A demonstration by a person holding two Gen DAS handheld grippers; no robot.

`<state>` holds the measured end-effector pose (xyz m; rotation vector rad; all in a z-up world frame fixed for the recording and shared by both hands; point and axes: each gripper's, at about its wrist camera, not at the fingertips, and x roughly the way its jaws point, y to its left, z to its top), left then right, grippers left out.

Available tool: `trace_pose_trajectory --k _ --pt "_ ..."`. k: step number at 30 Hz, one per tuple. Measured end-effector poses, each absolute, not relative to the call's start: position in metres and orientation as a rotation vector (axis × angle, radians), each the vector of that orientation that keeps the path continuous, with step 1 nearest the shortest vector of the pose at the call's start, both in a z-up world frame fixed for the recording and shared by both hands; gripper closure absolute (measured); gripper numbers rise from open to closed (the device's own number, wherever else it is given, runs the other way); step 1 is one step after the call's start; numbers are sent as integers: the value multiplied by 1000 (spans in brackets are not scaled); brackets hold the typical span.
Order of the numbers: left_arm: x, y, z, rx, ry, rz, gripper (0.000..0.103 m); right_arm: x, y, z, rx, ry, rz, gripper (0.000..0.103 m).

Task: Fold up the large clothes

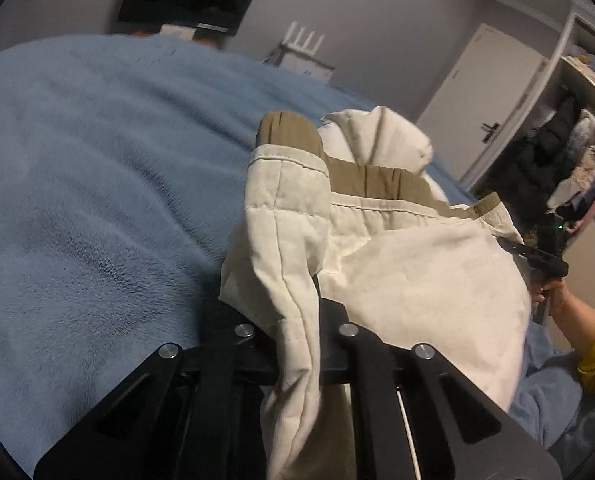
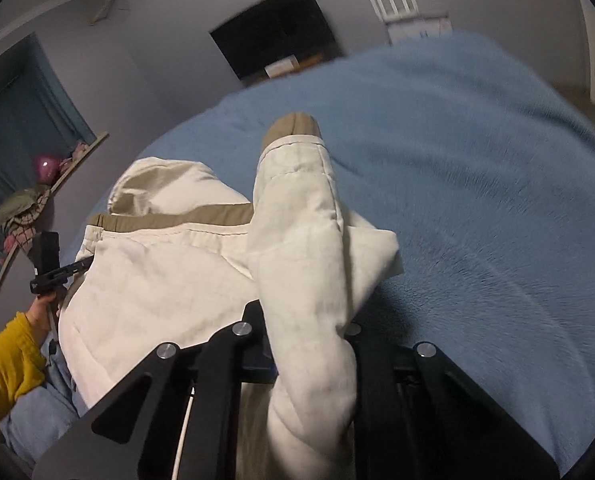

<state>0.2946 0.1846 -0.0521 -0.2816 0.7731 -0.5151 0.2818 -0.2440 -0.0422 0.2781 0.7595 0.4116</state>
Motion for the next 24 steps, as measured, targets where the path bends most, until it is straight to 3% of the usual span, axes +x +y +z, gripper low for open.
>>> trace_pose_trajectory --k 12,18,24 --pt "258 120 9 -318 656 -784 94 187 -315 26 422 628 355 95" --pt "299 87 -45 -281 789 -708 93 220 -346 -32 488 773 232 95" --pt "332 88 -85 -260 879 -622 87 259 -355 -76 524 836 165 85"
